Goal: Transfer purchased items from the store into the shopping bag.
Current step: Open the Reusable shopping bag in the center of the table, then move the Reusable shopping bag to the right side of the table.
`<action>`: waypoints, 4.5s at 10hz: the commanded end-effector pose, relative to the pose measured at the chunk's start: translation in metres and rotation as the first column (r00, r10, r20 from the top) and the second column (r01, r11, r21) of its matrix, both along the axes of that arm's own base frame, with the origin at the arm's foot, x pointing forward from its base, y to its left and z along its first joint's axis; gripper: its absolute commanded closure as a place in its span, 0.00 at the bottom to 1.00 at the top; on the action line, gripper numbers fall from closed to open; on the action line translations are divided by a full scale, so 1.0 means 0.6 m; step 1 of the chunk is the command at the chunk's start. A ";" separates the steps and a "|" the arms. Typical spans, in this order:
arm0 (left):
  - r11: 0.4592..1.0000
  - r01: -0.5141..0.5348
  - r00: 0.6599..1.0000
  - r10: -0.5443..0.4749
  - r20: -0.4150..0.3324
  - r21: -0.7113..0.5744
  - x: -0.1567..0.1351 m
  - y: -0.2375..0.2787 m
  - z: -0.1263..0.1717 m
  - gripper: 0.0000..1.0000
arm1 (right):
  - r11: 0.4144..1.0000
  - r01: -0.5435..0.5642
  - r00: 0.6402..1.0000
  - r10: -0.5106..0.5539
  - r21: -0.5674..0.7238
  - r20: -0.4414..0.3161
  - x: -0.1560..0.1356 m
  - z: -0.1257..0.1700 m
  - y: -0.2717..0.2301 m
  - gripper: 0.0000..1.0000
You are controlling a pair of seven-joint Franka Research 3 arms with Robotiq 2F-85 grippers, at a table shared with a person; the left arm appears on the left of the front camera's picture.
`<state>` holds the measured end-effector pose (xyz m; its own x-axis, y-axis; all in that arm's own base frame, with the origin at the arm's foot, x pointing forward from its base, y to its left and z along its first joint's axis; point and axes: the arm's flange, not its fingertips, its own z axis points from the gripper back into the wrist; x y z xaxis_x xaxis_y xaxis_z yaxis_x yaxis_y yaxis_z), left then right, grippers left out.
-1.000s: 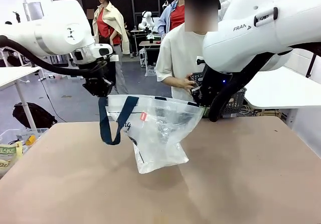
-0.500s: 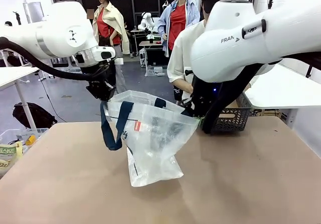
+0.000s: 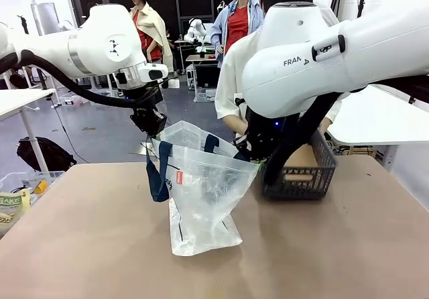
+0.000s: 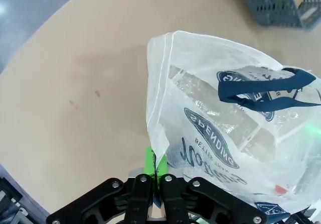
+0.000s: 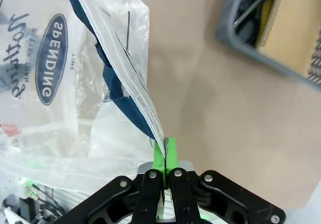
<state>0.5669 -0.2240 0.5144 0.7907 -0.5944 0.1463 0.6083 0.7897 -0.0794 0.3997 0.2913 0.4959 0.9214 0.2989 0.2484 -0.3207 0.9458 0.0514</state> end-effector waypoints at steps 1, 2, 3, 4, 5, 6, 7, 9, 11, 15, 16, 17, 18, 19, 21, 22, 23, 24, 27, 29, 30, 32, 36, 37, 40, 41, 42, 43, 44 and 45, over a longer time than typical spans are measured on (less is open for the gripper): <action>1.000 -0.014 1.000 0.014 0.005 0.000 -0.004 0.003 0.002 1.00 | 1.000 0.002 1.000 -0.002 0.006 0.002 -0.002 0.001 -0.001 1.00; 1.000 -0.014 1.000 0.014 0.005 0.000 -0.004 0.003 0.002 1.00 | 1.000 0.002 1.000 -0.002 0.006 0.002 -0.002 0.001 -0.001 1.00; 1.000 -0.014 1.000 0.014 0.005 0.000 -0.004 0.003 0.002 1.00 | 1.000 0.002 1.000 -0.002 0.006 0.002 -0.002 0.001 -0.001 1.00; 1.000 -0.014 1.000 0.014 0.005 0.000 -0.004 0.003 0.002 1.00 | 1.000 0.002 1.000 -0.002 0.006 0.002 -0.002 0.001 -0.001 1.00; 1.000 -0.014 1.000 0.014 0.005 0.000 -0.004 0.003 0.002 1.00 | 1.000 0.002 1.000 -0.002 0.006 0.002 -0.002 0.001 -0.001 1.00; 1.000 -0.014 1.000 0.014 0.005 0.000 -0.004 0.003 0.002 1.00 | 1.000 0.002 1.000 -0.002 0.006 0.002 -0.002 0.001 -0.001 1.00; 1.000 -0.014 1.000 0.014 0.005 0.000 -0.004 0.003 0.002 1.00 | 1.000 0.002 1.000 -0.002 0.006 0.002 -0.002 0.001 -0.001 1.00; 1.000 -0.014 1.000 0.014 0.005 0.000 -0.004 0.003 0.002 1.00 | 1.000 0.002 1.000 -0.002 0.006 0.002 -0.002 0.001 -0.001 1.00; 1.000 -0.014 1.000 0.014 0.005 0.000 -0.004 0.003 0.002 1.00 | 1.000 0.002 1.000 -0.002 0.006 0.002 -0.002 0.001 -0.001 1.00; 1.000 -0.014 1.000 0.014 0.005 0.000 -0.004 0.003 0.002 1.00 | 1.000 0.002 1.000 -0.002 0.006 0.002 -0.002 0.001 -0.001 1.00; 1.000 -0.014 1.000 0.014 0.005 0.000 -0.004 0.003 0.002 1.00 | 1.000 0.002 1.000 -0.002 0.006 0.002 -0.002 0.001 -0.001 1.00; 1.000 -0.014 1.000 0.014 0.005 0.000 -0.004 0.003 0.002 1.00 | 1.000 0.002 1.000 -0.002 0.006 0.002 -0.002 0.001 -0.001 1.00; 1.000 -0.014 1.000 0.014 0.005 0.000 -0.004 0.003 0.002 1.00 | 1.000 0.002 1.000 -0.002 0.006 0.002 -0.002 0.001 -0.001 1.00; 1.000 -0.014 1.000 0.014 0.005 0.000 -0.004 0.003 0.002 1.00 | 1.000 0.002 1.000 -0.002 0.006 0.002 -0.002 0.001 -0.001 1.00; 1.000 -0.014 1.000 0.014 0.005 0.000 -0.004 0.003 0.002 1.00 | 1.000 0.002 1.000 -0.002 0.006 0.002 -0.002 0.001 -0.001 1.00; 1.000 -0.014 1.000 0.014 0.005 0.000 -0.004 0.003 0.002 1.00 | 1.000 0.002 1.000 -0.002 0.006 0.002 -0.002 0.001 -0.001 1.00; 1.000 -0.014 1.000 0.014 0.005 0.000 -0.004 0.003 0.002 1.00 | 1.000 0.002 1.000 -0.002 0.006 0.002 -0.002 0.001 -0.001 1.00; 1.000 -0.014 1.000 0.014 0.005 0.000 -0.004 0.003 0.002 1.00 | 1.000 0.002 1.000 -0.002 0.006 0.002 -0.002 0.001 -0.001 1.00; 1.000 -0.014 1.000 0.014 0.005 0.000 -0.004 0.003 0.002 1.00 | 1.000 0.002 1.000 -0.002 0.006 0.002 -0.002 0.001 -0.001 1.00; 1.000 -0.014 1.000 0.014 0.005 0.000 -0.004 0.003 0.002 1.00 | 1.000 0.002 1.000 -0.002 0.006 0.002 -0.002 0.001 -0.001 1.00; 1.000 -0.014 1.000 0.014 0.005 0.000 -0.004 0.003 0.002 1.00 | 1.000 0.002 1.000 -0.002 0.006 0.002 -0.002 0.001 -0.001 1.00; 1.000 -0.014 1.000 0.014 0.005 0.000 -0.004 0.003 0.002 1.00 | 1.000 0.002 1.000 -0.002 0.006 0.002 -0.002 0.001 -0.001 1.00; 1.000 -0.014 1.000 0.014 0.005 0.000 -0.004 0.003 0.002 1.00 | 1.000 0.002 1.000 -0.002 0.006 0.002 -0.002 0.001 -0.001 1.00; 1.000 -0.014 1.000 0.014 0.005 0.000 -0.004 0.003 0.002 1.00 | 1.000 0.002 1.000 -0.002 0.006 0.002 -0.002 0.001 -0.001 1.00; 1.000 -0.014 1.000 0.014 0.005 0.000 -0.004 0.003 0.002 1.00 | 1.000 0.002 1.000 -0.002 0.006 0.002 -0.002 0.001 -0.001 1.00; 1.000 -0.014 1.000 0.014 0.005 0.000 -0.004 0.003 0.002 1.00 | 1.000 0.002 1.000 -0.002 0.006 0.002 -0.002 0.001 -0.001 1.00; 1.000 -0.014 1.000 0.014 0.005 0.000 -0.004 0.003 0.002 1.00 | 1.000 0.002 1.000 -0.002 0.006 0.002 -0.002 0.001 -0.001 1.00; 1.000 -0.014 1.000 0.014 0.005 0.000 -0.004 0.003 0.002 1.00 | 1.000 0.002 1.000 -0.002 0.006 0.002 -0.002 0.001 -0.001 1.00; 1.000 -0.014 1.000 0.014 0.005 0.000 -0.004 0.003 0.002 1.00 | 1.000 0.002 1.000 -0.002 0.006 0.002 -0.002 0.001 -0.001 1.00; 1.000 -0.014 1.000 0.014 0.005 0.000 -0.004 0.003 0.002 1.00 | 1.000 0.002 1.000 -0.002 0.006 0.002 -0.002 0.001 -0.001 1.00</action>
